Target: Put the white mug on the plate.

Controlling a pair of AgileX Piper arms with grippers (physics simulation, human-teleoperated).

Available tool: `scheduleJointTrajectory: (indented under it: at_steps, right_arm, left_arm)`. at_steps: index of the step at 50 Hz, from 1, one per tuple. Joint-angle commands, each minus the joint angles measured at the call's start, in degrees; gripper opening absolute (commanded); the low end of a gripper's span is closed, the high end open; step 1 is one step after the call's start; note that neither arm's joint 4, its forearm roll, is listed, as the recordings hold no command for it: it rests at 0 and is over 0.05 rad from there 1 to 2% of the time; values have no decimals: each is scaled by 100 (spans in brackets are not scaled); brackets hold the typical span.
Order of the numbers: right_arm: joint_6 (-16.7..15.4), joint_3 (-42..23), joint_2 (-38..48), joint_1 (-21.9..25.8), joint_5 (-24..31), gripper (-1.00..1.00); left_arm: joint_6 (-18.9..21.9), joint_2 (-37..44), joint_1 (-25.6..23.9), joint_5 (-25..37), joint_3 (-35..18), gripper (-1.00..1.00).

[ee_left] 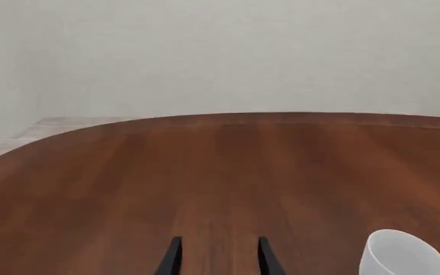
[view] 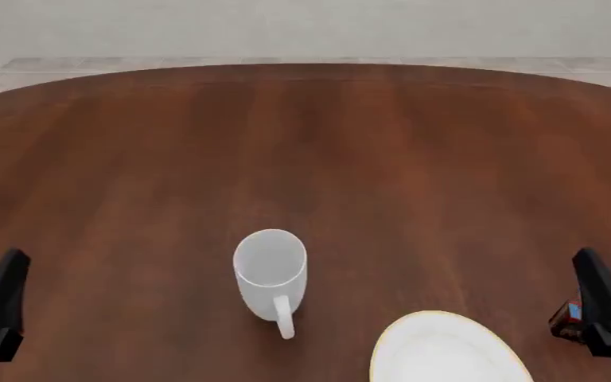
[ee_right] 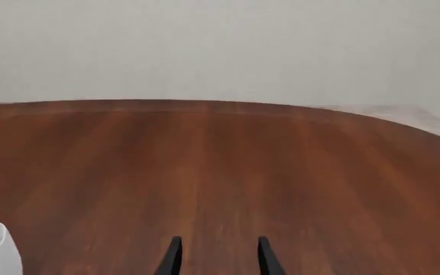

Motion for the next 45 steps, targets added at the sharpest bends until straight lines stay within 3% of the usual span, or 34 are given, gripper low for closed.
scheduleJointTrajectory:
  at_steps: [1, 39, 45]
  right_arm:
    - [61, 63, -297, -4, -15, 100]
    - [39, 64, -10, -79, -173, 100]
    - [25, -771, 531, 124, 367, 100]
  left_arm:
    - [1, 20, -11, -29, 13, 100]
    - [-2, 13, -11, -14, 14, 100]
    - [54, -8, -18, -69, 17, 100]
